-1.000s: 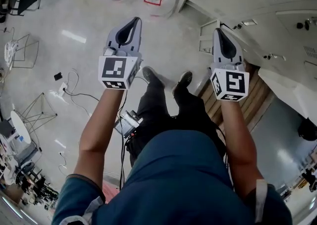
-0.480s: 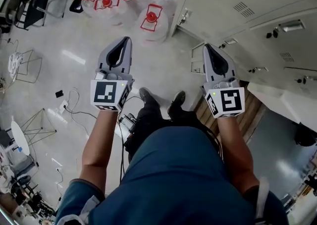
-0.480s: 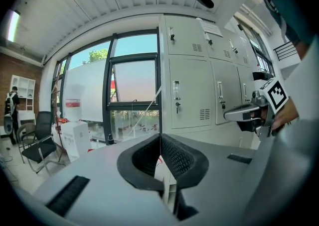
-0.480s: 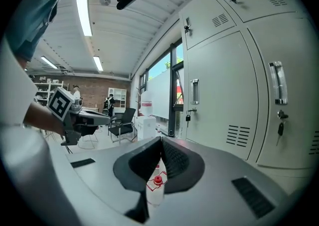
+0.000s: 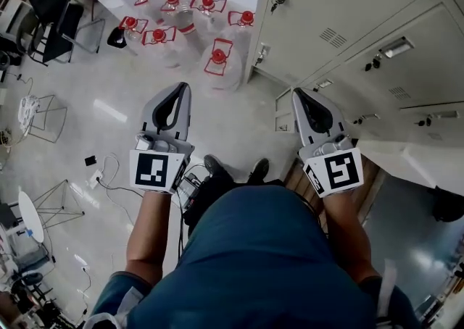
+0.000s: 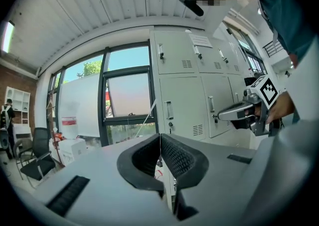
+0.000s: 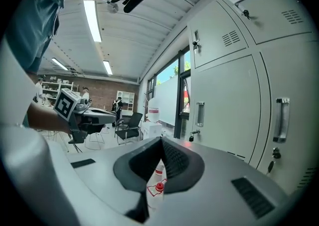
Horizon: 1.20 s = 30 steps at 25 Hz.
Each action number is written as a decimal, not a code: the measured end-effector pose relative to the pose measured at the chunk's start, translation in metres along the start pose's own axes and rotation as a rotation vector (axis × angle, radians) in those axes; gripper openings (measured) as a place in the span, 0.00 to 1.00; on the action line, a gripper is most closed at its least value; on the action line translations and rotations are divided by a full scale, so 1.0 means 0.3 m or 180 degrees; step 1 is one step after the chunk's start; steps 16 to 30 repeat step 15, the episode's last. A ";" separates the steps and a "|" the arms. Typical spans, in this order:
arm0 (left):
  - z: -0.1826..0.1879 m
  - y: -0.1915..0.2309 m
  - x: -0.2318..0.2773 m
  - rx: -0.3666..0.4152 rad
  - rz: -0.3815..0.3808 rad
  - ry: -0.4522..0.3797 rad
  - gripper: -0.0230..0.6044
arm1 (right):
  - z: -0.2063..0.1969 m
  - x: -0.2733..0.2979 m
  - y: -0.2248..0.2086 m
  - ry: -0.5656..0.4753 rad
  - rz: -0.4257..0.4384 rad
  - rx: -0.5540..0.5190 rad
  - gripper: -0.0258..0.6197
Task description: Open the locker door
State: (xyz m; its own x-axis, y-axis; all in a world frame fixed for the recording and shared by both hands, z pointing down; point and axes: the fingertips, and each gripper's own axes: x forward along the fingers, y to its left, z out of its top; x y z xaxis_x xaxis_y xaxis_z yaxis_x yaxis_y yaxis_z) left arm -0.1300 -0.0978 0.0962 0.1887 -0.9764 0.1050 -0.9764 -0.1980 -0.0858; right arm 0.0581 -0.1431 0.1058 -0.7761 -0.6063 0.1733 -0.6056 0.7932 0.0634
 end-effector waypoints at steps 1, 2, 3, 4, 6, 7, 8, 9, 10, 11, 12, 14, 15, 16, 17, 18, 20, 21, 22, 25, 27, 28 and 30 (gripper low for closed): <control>0.020 -0.006 -0.007 0.0051 -0.0011 -0.0019 0.07 | 0.019 -0.013 0.001 -0.0010 0.0018 -0.0024 0.09; 0.040 -0.011 -0.013 0.0101 -0.0020 -0.0045 0.07 | 0.038 -0.025 0.001 -0.0026 0.0034 -0.0048 0.09; 0.060 -0.015 -0.018 0.0140 -0.0025 -0.0079 0.07 | 0.055 -0.036 0.003 -0.0044 0.0049 -0.0072 0.09; 0.080 -0.018 -0.025 0.0168 -0.0025 -0.0115 0.07 | 0.071 -0.047 0.006 -0.0063 0.0067 -0.0093 0.09; 0.117 -0.021 -0.045 0.0194 -0.0011 -0.0176 0.07 | 0.102 -0.068 0.019 -0.0099 0.0109 -0.0128 0.09; 0.134 -0.022 -0.057 0.0200 -0.0002 -0.0199 0.07 | 0.117 -0.078 0.026 -0.0113 0.0127 -0.0144 0.09; 0.151 -0.024 -0.069 0.0204 0.0005 -0.0222 0.07 | 0.131 -0.089 0.031 -0.0127 0.0142 -0.0161 0.09; 0.168 -0.027 -0.080 0.0209 0.0012 -0.0243 0.07 | 0.144 -0.099 0.035 -0.0140 0.0152 -0.0178 0.09; 0.183 -0.031 -0.090 0.0214 0.0016 -0.0262 0.07 | 0.154 -0.108 0.038 -0.0149 0.0158 -0.0193 0.09; 0.196 -0.036 -0.099 0.0219 0.0015 -0.0278 0.07 | 0.161 -0.118 0.040 -0.0154 0.0161 -0.0205 0.09; 0.208 -0.040 -0.108 0.0221 0.0012 -0.0293 0.07 | 0.166 -0.127 0.043 -0.0153 0.0161 -0.0215 0.09; 0.227 -0.046 -0.127 0.0218 0.0007 -0.0312 0.07 | 0.176 -0.144 0.051 -0.0147 0.0163 -0.0234 0.09; 0.236 -0.048 -0.137 0.0217 0.0006 -0.0318 0.07 | 0.181 -0.152 0.056 -0.0144 0.0164 -0.0245 0.09; 0.236 -0.048 -0.137 0.0217 0.0006 -0.0318 0.07 | 0.181 -0.152 0.056 -0.0144 0.0164 -0.0245 0.09; 0.236 -0.048 -0.137 0.0217 0.0006 -0.0318 0.07 | 0.181 -0.152 0.056 -0.0144 0.0164 -0.0245 0.09; 0.236 -0.048 -0.137 0.0217 0.0006 -0.0318 0.07 | 0.181 -0.152 0.056 -0.0144 0.0164 -0.0245 0.09; 0.236 -0.048 -0.137 0.0217 0.0006 -0.0318 0.07 | 0.181 -0.152 0.056 -0.0144 0.0164 -0.0245 0.09; 0.236 -0.048 -0.137 0.0217 0.0006 -0.0318 0.07 | 0.181 -0.152 0.056 -0.0144 0.0164 -0.0245 0.09; 0.236 -0.048 -0.137 0.0217 0.0006 -0.0318 0.07 | 0.181 -0.152 0.056 -0.0144 0.0164 -0.0245 0.09; 0.236 -0.048 -0.137 0.0217 0.0006 -0.0318 0.07 | 0.181 -0.152 0.056 -0.0144 0.0164 -0.0245 0.09; 0.236 -0.048 -0.137 0.0217 0.0006 -0.0318 0.07 | 0.181 -0.152 0.056 -0.0144 0.0164 -0.0245 0.09; 0.236 -0.048 -0.137 0.0217 0.0006 -0.0318 0.07 | 0.181 -0.152 0.056 -0.0144 0.0164 -0.0245 0.09; 0.236 -0.048 -0.137 0.0217 0.0006 -0.0318 0.07 | 0.181 -0.152 0.056 -0.0144 0.0164 -0.0245 0.09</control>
